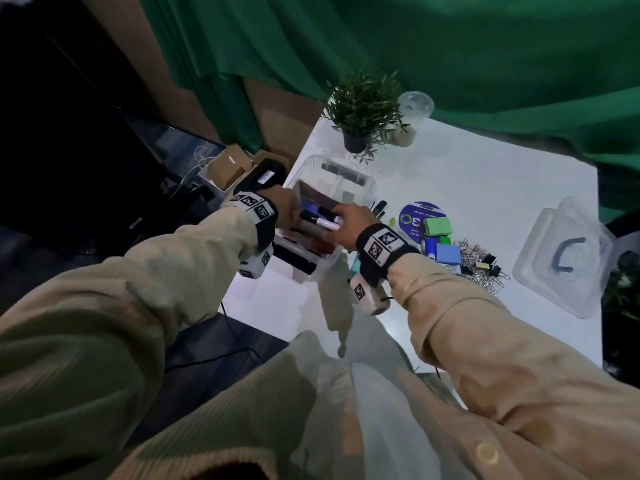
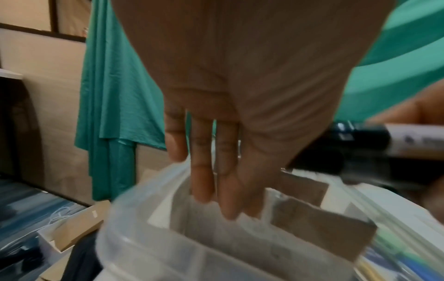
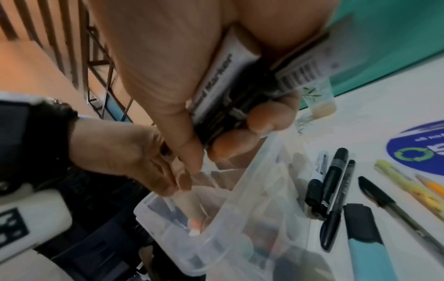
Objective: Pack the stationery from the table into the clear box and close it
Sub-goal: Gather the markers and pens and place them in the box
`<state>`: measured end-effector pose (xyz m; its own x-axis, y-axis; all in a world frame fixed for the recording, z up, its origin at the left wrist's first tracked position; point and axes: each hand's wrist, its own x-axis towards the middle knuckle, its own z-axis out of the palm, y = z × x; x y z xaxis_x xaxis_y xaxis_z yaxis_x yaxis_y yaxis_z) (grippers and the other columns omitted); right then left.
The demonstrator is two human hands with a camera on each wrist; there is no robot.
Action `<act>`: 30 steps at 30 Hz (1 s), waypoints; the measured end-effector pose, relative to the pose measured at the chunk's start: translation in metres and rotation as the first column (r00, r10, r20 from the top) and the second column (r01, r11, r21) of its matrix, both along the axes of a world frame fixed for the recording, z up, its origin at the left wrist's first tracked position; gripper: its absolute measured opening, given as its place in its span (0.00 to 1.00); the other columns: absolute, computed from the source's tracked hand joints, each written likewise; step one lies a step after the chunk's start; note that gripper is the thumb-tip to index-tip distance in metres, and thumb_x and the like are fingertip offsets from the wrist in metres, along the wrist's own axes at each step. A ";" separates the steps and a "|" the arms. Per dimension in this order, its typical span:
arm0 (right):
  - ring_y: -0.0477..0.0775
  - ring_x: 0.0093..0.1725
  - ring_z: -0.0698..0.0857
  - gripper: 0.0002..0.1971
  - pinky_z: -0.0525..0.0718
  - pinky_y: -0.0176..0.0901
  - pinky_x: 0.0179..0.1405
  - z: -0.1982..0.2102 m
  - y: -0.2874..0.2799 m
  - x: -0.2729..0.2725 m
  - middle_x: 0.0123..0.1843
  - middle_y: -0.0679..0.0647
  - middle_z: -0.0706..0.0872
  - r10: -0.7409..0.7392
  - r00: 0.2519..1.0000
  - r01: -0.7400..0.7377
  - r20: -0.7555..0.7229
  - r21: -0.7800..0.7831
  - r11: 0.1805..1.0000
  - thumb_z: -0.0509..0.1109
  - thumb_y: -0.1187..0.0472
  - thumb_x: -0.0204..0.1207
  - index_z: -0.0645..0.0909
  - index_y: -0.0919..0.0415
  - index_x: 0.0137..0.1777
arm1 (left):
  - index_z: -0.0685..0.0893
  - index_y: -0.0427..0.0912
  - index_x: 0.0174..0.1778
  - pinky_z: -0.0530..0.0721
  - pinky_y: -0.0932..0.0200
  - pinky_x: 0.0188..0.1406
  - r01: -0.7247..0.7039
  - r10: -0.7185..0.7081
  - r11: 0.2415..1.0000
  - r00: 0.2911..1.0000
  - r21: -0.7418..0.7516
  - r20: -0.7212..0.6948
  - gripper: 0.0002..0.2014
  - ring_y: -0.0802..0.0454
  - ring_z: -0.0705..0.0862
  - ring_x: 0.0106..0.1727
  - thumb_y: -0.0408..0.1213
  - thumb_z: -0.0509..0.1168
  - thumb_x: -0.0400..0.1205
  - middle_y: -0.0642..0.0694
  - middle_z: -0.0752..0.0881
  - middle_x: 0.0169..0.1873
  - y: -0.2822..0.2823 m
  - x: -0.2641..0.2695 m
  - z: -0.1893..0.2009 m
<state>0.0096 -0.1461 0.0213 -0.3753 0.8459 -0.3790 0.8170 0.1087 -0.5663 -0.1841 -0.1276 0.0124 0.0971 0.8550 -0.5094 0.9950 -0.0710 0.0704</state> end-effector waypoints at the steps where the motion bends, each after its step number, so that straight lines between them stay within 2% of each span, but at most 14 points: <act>1: 0.58 0.48 0.84 0.13 0.78 0.40 0.44 0.001 -0.001 -0.005 0.43 0.53 0.81 0.016 0.999 -0.017 0.051 0.014 1.000 0.74 0.51 0.72 0.83 0.56 0.52 | 0.90 0.50 0.45 0.82 0.58 0.44 -0.059 0.058 0.998 0.998 0.034 0.021 0.09 0.46 0.85 0.47 0.34 0.66 0.78 0.50 0.87 0.45 0.003 -0.008 0.001; 3: 0.60 0.49 0.84 0.11 0.81 0.43 0.46 0.001 -0.001 -0.018 0.46 0.56 0.83 0.044 0.989 -0.048 0.144 0.026 0.998 0.72 0.50 0.72 0.82 0.58 0.46 | 0.86 0.56 0.38 0.84 0.55 0.50 -0.182 0.171 0.974 0.981 0.136 0.090 0.13 0.48 0.84 0.49 0.29 0.65 0.76 0.52 0.87 0.47 0.007 -0.024 0.002; 6: 0.61 0.56 0.85 0.18 0.85 0.48 0.54 -0.008 -0.002 -0.038 0.57 0.57 0.86 0.065 0.980 -0.074 0.190 0.040 0.996 0.73 0.47 0.72 0.84 0.55 0.58 | 0.79 0.56 0.40 0.82 0.54 0.53 -0.341 0.302 0.914 0.934 0.219 0.190 0.12 0.46 0.82 0.49 0.30 0.63 0.76 0.49 0.84 0.46 0.010 -0.038 -0.004; 9: 0.60 0.59 0.85 0.23 0.84 0.48 0.58 -0.017 -0.007 -0.049 0.63 0.58 0.84 0.080 0.988 -0.079 0.131 -0.015 0.997 0.75 0.50 0.71 0.81 0.52 0.67 | 0.80 0.54 0.38 0.83 0.52 0.59 -0.438 0.398 0.887 0.887 0.147 0.235 0.09 0.45 0.83 0.51 0.32 0.63 0.75 0.47 0.84 0.52 0.008 -0.045 -0.020; 11: 0.61 0.60 0.85 0.25 0.83 0.50 0.62 -0.021 -0.010 -0.048 0.64 0.60 0.83 0.066 0.996 -0.064 0.066 -0.031 0.997 0.74 0.56 0.73 0.78 0.53 0.71 | 0.81 0.55 0.41 0.85 0.52 0.57 -0.455 0.417 0.881 0.876 0.128 0.242 0.07 0.44 0.84 0.52 0.36 0.65 0.74 0.45 0.85 0.54 0.007 -0.047 -0.028; 13: 0.61 0.60 0.85 0.23 0.82 0.50 0.65 -0.026 -0.009 -0.045 0.63 0.62 0.84 0.037 0.999 -0.037 0.031 0.006 0.999 0.70 0.60 0.74 0.80 0.51 0.70 | 0.80 0.58 0.43 0.86 0.53 0.55 -0.480 0.441 0.869 0.861 0.118 0.253 0.08 0.44 0.85 0.51 0.38 0.65 0.73 0.45 0.85 0.54 0.006 -0.046 -0.028; 15: 0.58 0.59 0.86 0.20 0.83 0.50 0.66 -0.033 -0.007 -0.039 0.60 0.59 0.87 -0.022 0.999 0.023 -0.034 0.045 0.999 0.66 0.64 0.74 0.84 0.50 0.65 | 0.80 0.59 0.45 0.86 0.53 0.54 -0.470 0.437 0.876 0.867 0.105 0.238 0.09 0.44 0.85 0.51 0.38 0.64 0.74 0.45 0.85 0.55 0.005 -0.044 -0.025; 19: 0.52 0.51 0.89 0.15 0.84 0.44 0.60 -0.035 -0.006 -0.020 0.50 0.53 0.91 -0.081 0.972 0.121 -0.219 0.175 0.977 0.65 0.71 0.74 0.90 0.58 0.51 | 0.80 0.54 0.55 0.84 0.53 0.53 -0.421 0.399 0.901 0.899 0.107 0.180 0.12 0.43 0.83 0.54 0.38 0.66 0.76 0.45 0.83 0.57 0.001 -0.038 -0.012; 21: 0.54 0.49 0.87 0.13 0.84 0.45 0.58 -0.035 -0.004 -0.008 0.49 0.55 0.88 -0.135 0.954 0.203 -0.266 0.245 0.948 0.66 0.72 0.73 0.90 0.59 0.48 | 0.79 0.48 0.56 0.81 0.52 0.51 -0.327 0.309 0.928 0.943 0.178 0.121 0.13 0.41 0.82 0.55 0.39 0.67 0.76 0.44 0.82 0.57 -0.002 -0.030 -0.003; 23: 0.55 0.46 0.84 0.10 0.83 0.45 0.51 -0.038 -0.001 0.005 0.47 0.53 0.83 -0.267 0.926 0.337 -0.265 0.267 0.903 0.68 0.70 0.72 0.87 0.56 0.45 | 0.80 0.47 0.54 0.81 0.52 0.49 -0.226 0.213 0.949 0.974 0.220 0.083 0.10 0.42 0.83 0.53 0.39 0.67 0.77 0.45 0.81 0.54 -0.005 -0.014 0.005; 25: 0.54 0.41 0.81 0.06 0.79 0.44 0.41 -0.040 0.000 0.015 0.43 0.50 0.80 -0.419 0.885 0.457 -0.205 0.201 0.866 0.72 0.62 0.71 0.78 0.52 0.44 | 0.82 0.48 0.48 0.82 0.54 0.44 -0.111 0.103 0.987 0.992 0.120 0.066 0.05 0.44 0.83 0.47 0.41 0.64 0.79 0.46 0.84 0.48 -0.009 0.000 0.008; 27: 0.52 0.37 0.78 0.12 0.73 0.41 0.37 -0.045 0.001 0.024 0.36 0.48 0.78 -0.515 0.850 0.524 -0.112 0.074 0.849 0.75 0.53 0.71 0.72 0.53 0.43 | 0.83 0.48 0.42 0.81 0.57 0.41 0.021 -0.016 0.998 0.996 -0.061 0.087 0.04 0.48 0.81 0.42 0.41 0.64 0.79 0.47 0.86 0.44 -0.010 0.014 0.002; 28: 0.51 0.36 0.78 0.14 0.73 0.41 0.37 -0.047 0.001 0.026 0.34 0.47 0.78 -0.536 0.840 0.538 -0.087 0.002 0.843 0.75 0.49 0.72 0.72 0.53 0.41 | 0.85 0.48 0.42 0.79 0.58 0.42 0.082 -0.071 0.986 0.994 -0.142 0.078 0.05 0.50 0.80 0.42 0.42 0.65 0.79 0.48 0.86 0.43 -0.010 0.020 -0.001; 30: 0.53 0.39 0.81 0.16 0.79 0.42 0.40 -0.054 0.003 0.030 0.34 0.49 0.80 -0.542 0.837 0.534 -0.074 -0.104 0.839 0.74 0.45 0.72 0.73 0.53 0.35 | 0.89 0.46 0.48 0.77 0.59 0.44 0.123 -0.125 0.958 0.992 -0.259 0.006 0.11 0.51 0.80 0.44 0.48 0.67 0.79 0.49 0.87 0.45 -0.010 0.030 -0.007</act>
